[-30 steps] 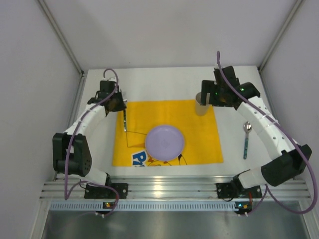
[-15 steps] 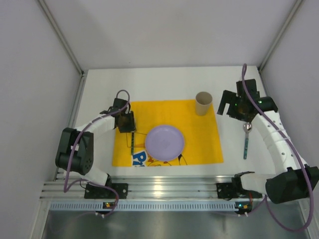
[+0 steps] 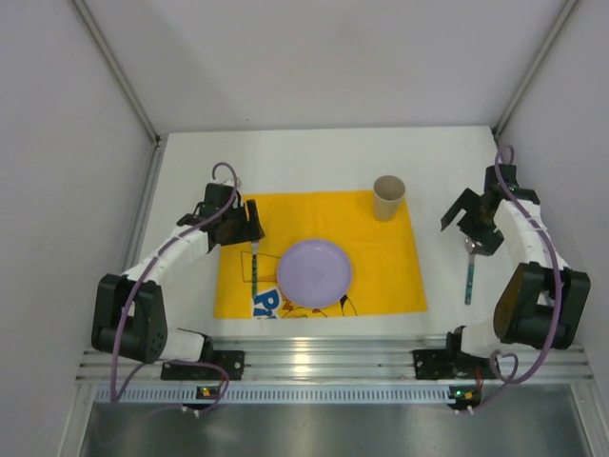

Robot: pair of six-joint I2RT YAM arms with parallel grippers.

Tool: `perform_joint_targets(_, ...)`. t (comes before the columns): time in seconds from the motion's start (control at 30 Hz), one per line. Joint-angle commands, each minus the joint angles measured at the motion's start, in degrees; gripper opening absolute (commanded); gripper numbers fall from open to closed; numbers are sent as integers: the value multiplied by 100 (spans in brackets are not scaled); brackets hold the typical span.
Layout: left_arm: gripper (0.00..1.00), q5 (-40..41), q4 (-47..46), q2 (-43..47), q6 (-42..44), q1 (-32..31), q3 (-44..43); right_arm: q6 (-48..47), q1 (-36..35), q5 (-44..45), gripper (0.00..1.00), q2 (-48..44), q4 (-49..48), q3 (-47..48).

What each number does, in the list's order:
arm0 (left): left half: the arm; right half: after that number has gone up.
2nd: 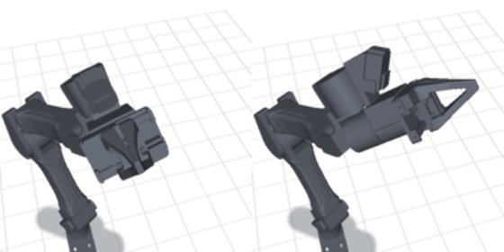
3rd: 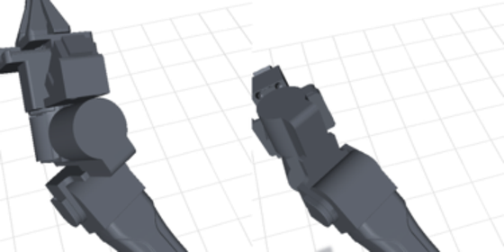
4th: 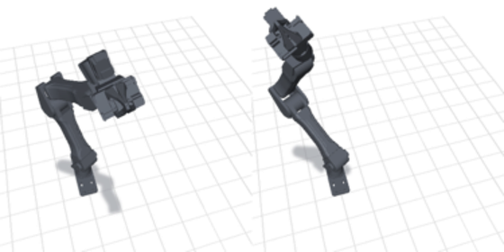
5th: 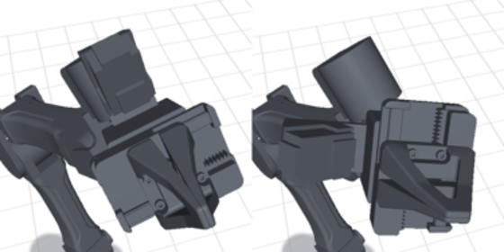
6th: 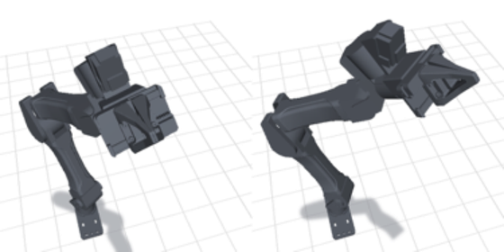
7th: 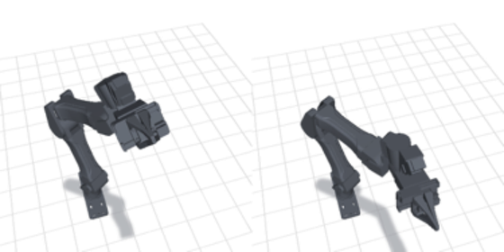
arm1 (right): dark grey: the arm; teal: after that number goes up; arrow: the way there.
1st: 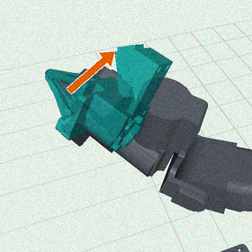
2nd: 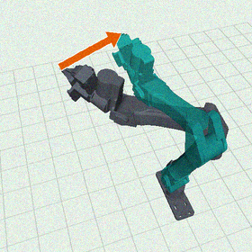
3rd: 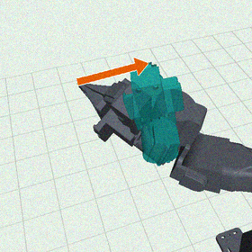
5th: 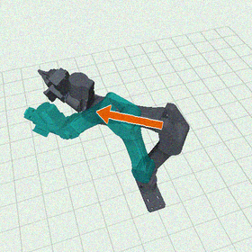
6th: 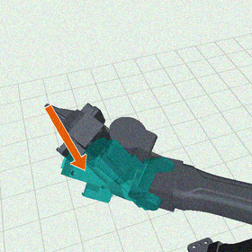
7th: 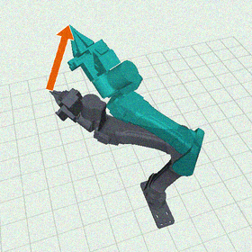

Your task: Set the dinner table for one person

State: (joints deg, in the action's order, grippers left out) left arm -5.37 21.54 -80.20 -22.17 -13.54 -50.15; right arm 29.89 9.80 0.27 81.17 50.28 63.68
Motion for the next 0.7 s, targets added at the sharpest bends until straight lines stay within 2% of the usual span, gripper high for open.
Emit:
perform_joint_targets(0.0, 69, -210, 52, 338, 152, -17, -91, 289, 355, -195, 100, 250, -528, -277)
perform_joint_targets(0.27, 66, -404, 61, 330, 196, -17, -153, 386, 435, 535, 99, 848, -704, -567)
perform_joint_targets(0.53, 64, -369, 175, 479, 301, -17, -48, 53, 1111, 701, 98, 1173, -985, -770)
perform_joint_targets(0.67, 63, -290, 228, 541, 310, -8, 49, -211, 1235, 825, 90, 1454, -1152, -918)
